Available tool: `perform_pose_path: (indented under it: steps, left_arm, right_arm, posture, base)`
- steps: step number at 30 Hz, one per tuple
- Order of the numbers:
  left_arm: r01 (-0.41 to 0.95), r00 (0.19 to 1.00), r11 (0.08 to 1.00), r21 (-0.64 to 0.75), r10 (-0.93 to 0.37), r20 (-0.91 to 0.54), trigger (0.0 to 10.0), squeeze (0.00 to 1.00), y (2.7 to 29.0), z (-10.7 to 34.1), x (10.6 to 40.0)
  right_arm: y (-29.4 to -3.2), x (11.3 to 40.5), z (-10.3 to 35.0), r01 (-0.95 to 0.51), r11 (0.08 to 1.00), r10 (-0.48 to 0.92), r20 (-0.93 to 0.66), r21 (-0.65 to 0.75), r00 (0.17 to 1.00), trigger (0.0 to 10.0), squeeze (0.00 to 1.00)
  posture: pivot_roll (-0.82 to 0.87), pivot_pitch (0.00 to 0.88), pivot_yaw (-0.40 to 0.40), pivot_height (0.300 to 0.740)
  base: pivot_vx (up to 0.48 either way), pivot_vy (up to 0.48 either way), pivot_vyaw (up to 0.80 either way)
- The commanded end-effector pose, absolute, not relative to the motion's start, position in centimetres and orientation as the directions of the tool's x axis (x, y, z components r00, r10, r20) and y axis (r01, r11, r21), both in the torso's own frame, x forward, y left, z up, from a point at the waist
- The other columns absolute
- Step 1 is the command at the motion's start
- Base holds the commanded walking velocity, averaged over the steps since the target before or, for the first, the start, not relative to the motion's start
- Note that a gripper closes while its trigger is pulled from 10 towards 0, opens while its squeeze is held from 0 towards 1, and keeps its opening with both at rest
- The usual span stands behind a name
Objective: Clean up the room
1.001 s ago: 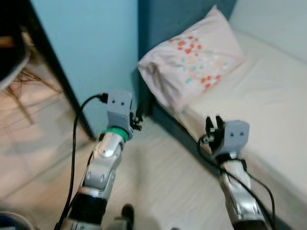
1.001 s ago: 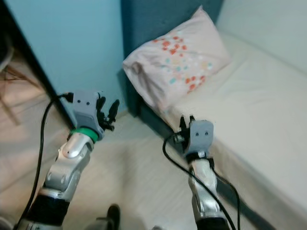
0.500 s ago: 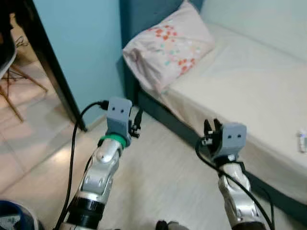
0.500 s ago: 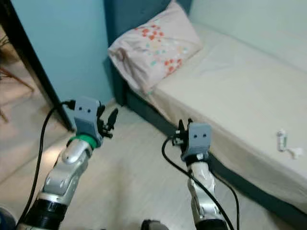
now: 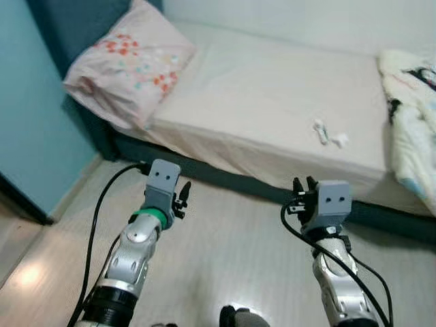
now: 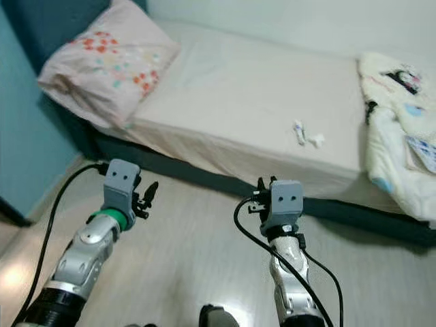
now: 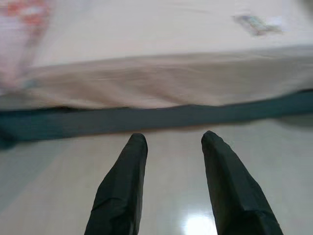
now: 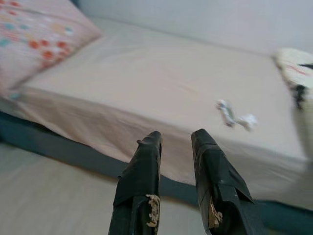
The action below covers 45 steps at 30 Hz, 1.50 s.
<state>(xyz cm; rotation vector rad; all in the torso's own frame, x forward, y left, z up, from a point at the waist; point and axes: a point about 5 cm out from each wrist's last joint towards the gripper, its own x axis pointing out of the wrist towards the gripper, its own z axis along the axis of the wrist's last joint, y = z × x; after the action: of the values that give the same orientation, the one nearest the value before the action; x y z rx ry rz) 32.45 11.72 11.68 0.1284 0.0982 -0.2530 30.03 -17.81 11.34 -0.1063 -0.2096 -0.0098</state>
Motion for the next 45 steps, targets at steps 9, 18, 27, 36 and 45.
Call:
perform_pose_path:
  steps: [9, 18, 27, 36, 45]
  left_arm:
    - [0.228, 0.965, 0.969, 0.09, -0.212, -0.154, 10.0, 0.0, 12.2, 9.6, 32.1]
    - [0.22, 0.973, 0.971, 0.091, -0.211, -0.097, 10.0, 0.0, 12.0, 10.3, 32.2]
    - [0.227, 0.974, 0.968, 0.106, -0.226, -0.025, 10.0, 0.0, 11.3, 11.6, 32.7]
    - [0.229, 0.972, 0.965, 0.13, -0.235, 0.025, 10.0, 0.0, 10.9, 12.2, 32.9]
    - [0.228, 0.97, 0.962, 0.149, -0.238, 0.05, 10.0, 0.0, 10.4, 12.7, 33.1]
  right_arm:
    - [-18.0, 29.7, 10.4, 0.02, 0.994, -0.001, 0.178, -0.104, 0.984, 10.0, 0.0]
    - [-17.8, 29.7, 10.7, 0.013, 0.994, 0.008, 0.197, -0.105, 0.98, 10.0, 0.0]
    - [-17.8, 29.9, 11.3, 0.014, 0.995, 0.007, 0.22, -0.094, 0.975, 10.0, 0.0]
    - [-17.9, 30.0, 11.3, 0.02, 0.995, 0.001, 0.222, -0.094, 0.975, 10.0, 0.0]
    - [-17.6, 30.1, 11.5, 0.01, 0.994, 0.015, 0.23, -0.11, 0.973, 10.0, 0.0]
  posture:
    - [-0.07, 0.14, -0.001, 0.74]
    - [-0.07, 0.142, -0.001, 0.74]
    - [-0.07, 0.144, 0.0, 0.74]
    - [-0.07, 0.146, -0.001, 0.74]
    - [-0.07, 0.144, -0.001, 0.74]
  base:
    - [0.0, 0.0, -0.8]
    - [0.0, 0.0, -0.8]
    - [0.0, 0.0, -0.8]
    - [0.075, 0.0, -0.8]
    - [0.42, 0.0, -0.18]
